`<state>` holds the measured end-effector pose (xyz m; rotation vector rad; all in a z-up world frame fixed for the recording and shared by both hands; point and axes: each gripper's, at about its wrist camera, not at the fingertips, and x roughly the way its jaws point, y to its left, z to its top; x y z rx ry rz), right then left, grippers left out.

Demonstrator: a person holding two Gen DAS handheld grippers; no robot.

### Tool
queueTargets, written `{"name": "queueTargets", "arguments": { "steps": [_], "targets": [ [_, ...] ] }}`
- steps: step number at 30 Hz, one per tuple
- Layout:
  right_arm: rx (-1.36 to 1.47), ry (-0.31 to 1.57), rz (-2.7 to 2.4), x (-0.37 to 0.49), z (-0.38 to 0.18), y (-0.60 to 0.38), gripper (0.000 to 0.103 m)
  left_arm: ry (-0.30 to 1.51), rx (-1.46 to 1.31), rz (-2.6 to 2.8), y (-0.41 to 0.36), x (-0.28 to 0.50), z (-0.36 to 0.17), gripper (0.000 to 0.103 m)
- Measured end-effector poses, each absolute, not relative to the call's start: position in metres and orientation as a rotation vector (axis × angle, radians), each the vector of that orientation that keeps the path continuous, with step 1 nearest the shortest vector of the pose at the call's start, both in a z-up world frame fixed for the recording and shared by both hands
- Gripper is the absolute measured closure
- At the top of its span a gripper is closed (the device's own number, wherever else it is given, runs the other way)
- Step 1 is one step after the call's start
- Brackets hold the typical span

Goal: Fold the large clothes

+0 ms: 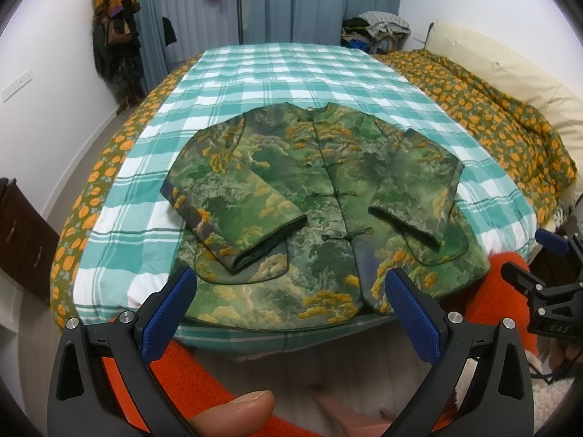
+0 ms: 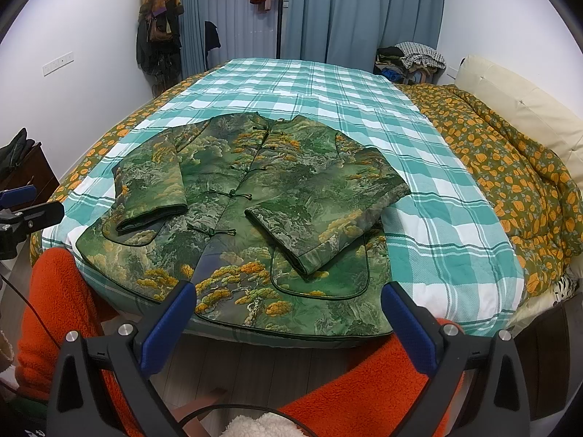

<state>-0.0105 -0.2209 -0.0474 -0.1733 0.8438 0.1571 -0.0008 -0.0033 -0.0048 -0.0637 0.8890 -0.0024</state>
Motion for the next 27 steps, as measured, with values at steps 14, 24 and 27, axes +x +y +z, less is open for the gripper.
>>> {"name": "queueTargets", "arguments": {
  "steps": [14,24,27],
  "targets": [
    [-0.18,0.852,0.164,-0.0108,-0.0516,-0.219,0.0,0.876,-0.061,-0.001,-0.0018,-0.0001,-0.0087,0.0],
    [-0.183,0.85,0.166,-0.011,-0.0526,-0.2177,0.0,0.885,-0.034,0.014,-0.0014,0.0004,-0.0102,0.0],
    [-0.183,0.849,0.165,-0.0111,-0.0522,-0.2175,0.0,0.901,-0.04,0.011,-0.0011,0.0002,-0.0098,0.0]
  ]
}}
